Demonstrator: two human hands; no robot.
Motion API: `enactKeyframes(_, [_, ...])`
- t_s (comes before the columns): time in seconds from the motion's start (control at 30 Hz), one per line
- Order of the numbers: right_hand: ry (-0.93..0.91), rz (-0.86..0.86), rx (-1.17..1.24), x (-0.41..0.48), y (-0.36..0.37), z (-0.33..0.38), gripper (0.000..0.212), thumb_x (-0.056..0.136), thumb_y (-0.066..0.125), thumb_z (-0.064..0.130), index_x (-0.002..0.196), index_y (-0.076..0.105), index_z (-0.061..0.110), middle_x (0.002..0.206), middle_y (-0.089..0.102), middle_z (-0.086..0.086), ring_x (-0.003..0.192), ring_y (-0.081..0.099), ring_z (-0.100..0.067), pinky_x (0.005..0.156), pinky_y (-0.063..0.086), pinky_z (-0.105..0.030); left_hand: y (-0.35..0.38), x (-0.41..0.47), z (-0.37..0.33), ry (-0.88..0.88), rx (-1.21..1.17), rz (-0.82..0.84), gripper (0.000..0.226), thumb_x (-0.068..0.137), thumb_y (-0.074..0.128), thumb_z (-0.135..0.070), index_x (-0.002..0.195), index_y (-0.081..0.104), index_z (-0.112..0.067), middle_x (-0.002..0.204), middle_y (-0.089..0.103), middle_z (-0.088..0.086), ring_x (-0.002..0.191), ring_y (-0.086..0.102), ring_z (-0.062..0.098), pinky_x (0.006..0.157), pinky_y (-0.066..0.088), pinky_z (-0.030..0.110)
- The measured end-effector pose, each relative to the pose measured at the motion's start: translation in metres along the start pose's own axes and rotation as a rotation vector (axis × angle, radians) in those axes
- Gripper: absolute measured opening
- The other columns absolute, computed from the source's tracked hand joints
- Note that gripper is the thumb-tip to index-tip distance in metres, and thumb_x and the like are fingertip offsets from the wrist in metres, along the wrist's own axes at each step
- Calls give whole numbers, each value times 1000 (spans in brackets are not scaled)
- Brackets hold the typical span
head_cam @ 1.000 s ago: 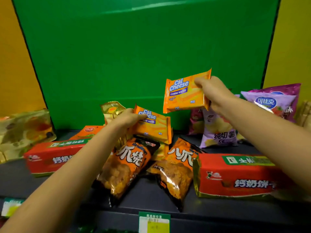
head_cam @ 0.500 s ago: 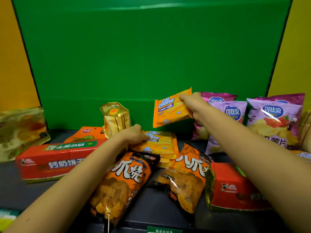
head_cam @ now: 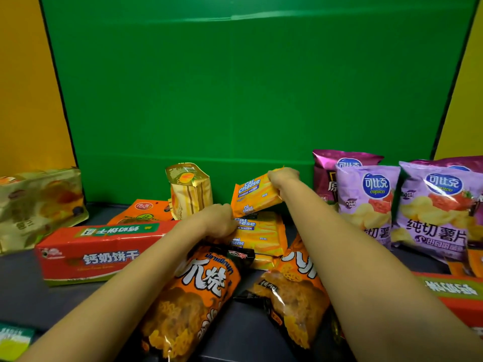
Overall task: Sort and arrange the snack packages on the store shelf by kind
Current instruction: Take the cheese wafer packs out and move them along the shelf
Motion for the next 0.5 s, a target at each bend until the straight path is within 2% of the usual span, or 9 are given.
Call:
enactKeyframes(0.1, [37, -3, -82, 3, 2, -9, 55, 93, 48, 14, 137, 23, -6, 143, 41, -19, 130, 43, -31, 102, 37, -33, -6, -5, -5, 32, 48, -18, 42, 98, 35, -30, 126, 41, 0, 131, 47, 19, 118, 48, 33, 91, 38, 33])
enactKeyframes(0.2, [-13, 67, -164, -4, 0, -8, 53, 92, 41, 7, 142, 26, -2, 147, 35, -18, 133, 38, -34, 109, 35, -40, -13, -12, -9, 72, 100, -49, 43, 98, 36, -33, 123, 42, 1, 129, 48, 20, 117, 48, 33, 88, 38, 32])
enactKeyframes(0.3, [-179, 79, -658, -13, -12, 6, 46, 89, 42, 12, 132, 43, -3, 141, 45, -18, 127, 48, -31, 103, 40, -36, -26, -20, -7, 138, 72, -171, 42, 94, 42, -39, 115, 51, -3, 120, 57, 18, 105, 54, 31, 79, 40, 32])
enactKeyframes(0.37, [-325, 151, -898, -23, -23, 22, 36, 89, 41, 14, 117, 56, -3, 131, 54, -17, 114, 57, -30, 93, 47, -33, -38, -31, -5, 169, -12, -281, 39, 92, 46, -40, 110, 56, -6, 112, 63, 16, 96, 57, 28, 76, 41, 32])
enactKeyframes(0.43, [-396, 271, -969, -40, -40, 35, 28, 93, 42, 16, 101, 61, -3, 110, 61, -15, 85, 62, -26, 66, 48, -28, -48, -45, -2, 210, -51, -355, 38, 91, 46, -42, 105, 59, -9, 108, 65, 13, 96, 59, 27, 79, 45, 34])
enactKeyframes(0.47, [-409, 336, -936, -51, -49, 37, 29, 94, 42, 19, 102, 60, -2, 104, 62, -11, 78, 60, -24, 59, 43, -25, -51, -54, 0, 230, -48, -372, 38, 90, 46, -45, 101, 60, -11, 104, 66, 11, 95, 59, 27, 80, 46, 35])
enactKeyframes(0.5, [-421, 397, -893, -63, -58, 37, 32, 95, 43, 23, 108, 59, -1, 100, 63, -8, 78, 59, -22, 58, 40, -24, -52, -65, 3, 243, -38, -378, 39, 89, 45, -49, 97, 61, -14, 99, 66, 8, 91, 59, 26, 79, 47, 35])
Point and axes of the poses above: each hand's wrist, its own x-axis towards the middle knuckle, its own y-axis out of the palm, z = x × y, the point moved 4 cm from there along x, towards the middle knuckle
